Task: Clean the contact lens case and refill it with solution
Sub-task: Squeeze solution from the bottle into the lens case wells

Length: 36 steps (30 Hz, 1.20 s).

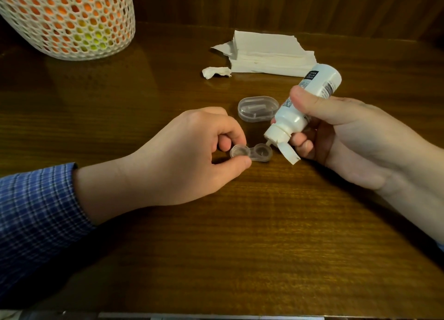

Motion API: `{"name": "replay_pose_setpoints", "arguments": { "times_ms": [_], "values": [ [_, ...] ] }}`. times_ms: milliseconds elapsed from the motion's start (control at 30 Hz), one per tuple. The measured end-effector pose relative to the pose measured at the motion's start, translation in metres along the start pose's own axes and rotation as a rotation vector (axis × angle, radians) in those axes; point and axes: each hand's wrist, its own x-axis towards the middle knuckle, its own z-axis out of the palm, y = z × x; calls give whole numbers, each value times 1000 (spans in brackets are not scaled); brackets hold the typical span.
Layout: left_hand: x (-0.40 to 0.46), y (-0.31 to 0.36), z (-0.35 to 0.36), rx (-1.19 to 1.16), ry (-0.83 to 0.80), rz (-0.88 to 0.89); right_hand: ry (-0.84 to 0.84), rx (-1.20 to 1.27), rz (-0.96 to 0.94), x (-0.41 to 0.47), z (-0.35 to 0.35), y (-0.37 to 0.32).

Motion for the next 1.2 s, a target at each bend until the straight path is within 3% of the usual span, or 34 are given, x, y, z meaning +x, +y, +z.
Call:
{"name": "replay_pose_setpoints", "arguments": {
  "times_ms": [367, 600, 1200],
  "values": [
    [1, 0, 0, -9, 0, -2, 65, 185, 98, 4, -6, -9],
    [1, 0, 0, -3, 0, 0, -47, -18, -12, 3, -3, 2],
    [0, -2, 1, -3, 11, 18, -48, -59, -67, 2, -2, 5]
  ]
}}
